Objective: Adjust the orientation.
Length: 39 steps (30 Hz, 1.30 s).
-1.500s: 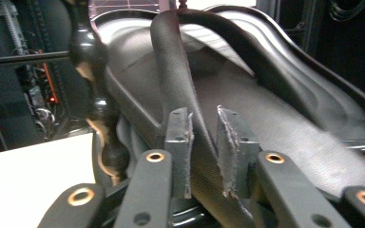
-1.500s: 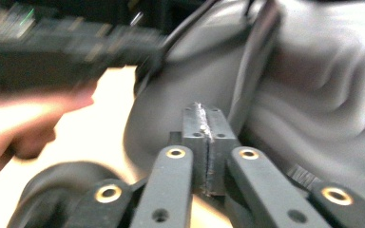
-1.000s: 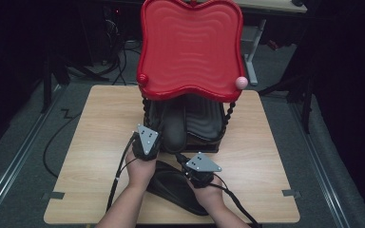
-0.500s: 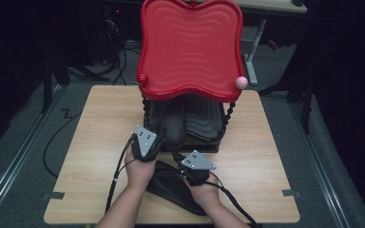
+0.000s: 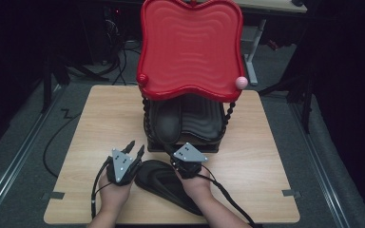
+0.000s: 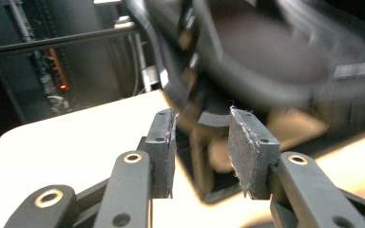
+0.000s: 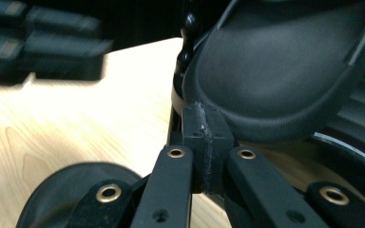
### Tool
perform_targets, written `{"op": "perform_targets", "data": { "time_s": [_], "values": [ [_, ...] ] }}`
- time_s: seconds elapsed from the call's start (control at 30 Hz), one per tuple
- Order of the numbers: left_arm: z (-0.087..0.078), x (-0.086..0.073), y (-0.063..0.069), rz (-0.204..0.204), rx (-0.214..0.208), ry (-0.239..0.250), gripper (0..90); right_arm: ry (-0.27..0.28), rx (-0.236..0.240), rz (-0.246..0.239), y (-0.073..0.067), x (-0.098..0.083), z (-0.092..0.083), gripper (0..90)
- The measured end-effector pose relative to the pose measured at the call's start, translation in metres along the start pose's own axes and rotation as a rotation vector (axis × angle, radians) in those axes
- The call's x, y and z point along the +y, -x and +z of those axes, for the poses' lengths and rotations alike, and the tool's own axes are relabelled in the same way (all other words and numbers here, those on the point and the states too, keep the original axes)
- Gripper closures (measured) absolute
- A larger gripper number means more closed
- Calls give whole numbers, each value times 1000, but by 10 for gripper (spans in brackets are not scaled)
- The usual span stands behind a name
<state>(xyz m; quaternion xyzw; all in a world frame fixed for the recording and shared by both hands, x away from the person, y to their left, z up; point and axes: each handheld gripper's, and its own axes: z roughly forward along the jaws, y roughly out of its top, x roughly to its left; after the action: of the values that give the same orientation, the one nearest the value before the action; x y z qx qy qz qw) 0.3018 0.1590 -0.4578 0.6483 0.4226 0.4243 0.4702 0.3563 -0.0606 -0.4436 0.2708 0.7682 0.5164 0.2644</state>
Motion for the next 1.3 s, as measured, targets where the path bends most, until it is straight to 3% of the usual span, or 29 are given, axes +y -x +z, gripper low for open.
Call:
{"op": "perform_targets", "data": {
  "time_s": [0.1,0.17,0.2,0.27,0.4,0.53,1.07,1.13,1.17,1.3],
  "values": [
    [-8,-21,-7,-29,-7,-27,624,6,-8,7,-1,5,5,900],
    [-7,-26,-10,3,-14,-70,623,6,-15,6,-1,7,8,900],
    [-7,-26,-11,7,-13,-65,623,6,-23,8,-2,9,11,900],
    [-7,-26,-13,-29,-30,-53,623,5,-29,10,-2,12,15,900],
    [-5,-27,-8,13,-46,-59,622,-4,-48,14,1,17,23,900],
    [-5,-25,-9,2,-55,-51,622,-3,-76,35,9,20,30,899],
    [-5,-26,-7,-1,-62,-58,621,49,-188,57,55,47,32,830],
    [-5,-26,-7,-2,-65,-61,621,46,-168,55,52,45,30,833],
    [-5,-27,-7,-2,-66,-62,619,43,-133,46,41,38,27,834],
    [-4,-27,-6,-4,-68,-67,616,31,-97,24,25,27,27,835]
  ]
}}
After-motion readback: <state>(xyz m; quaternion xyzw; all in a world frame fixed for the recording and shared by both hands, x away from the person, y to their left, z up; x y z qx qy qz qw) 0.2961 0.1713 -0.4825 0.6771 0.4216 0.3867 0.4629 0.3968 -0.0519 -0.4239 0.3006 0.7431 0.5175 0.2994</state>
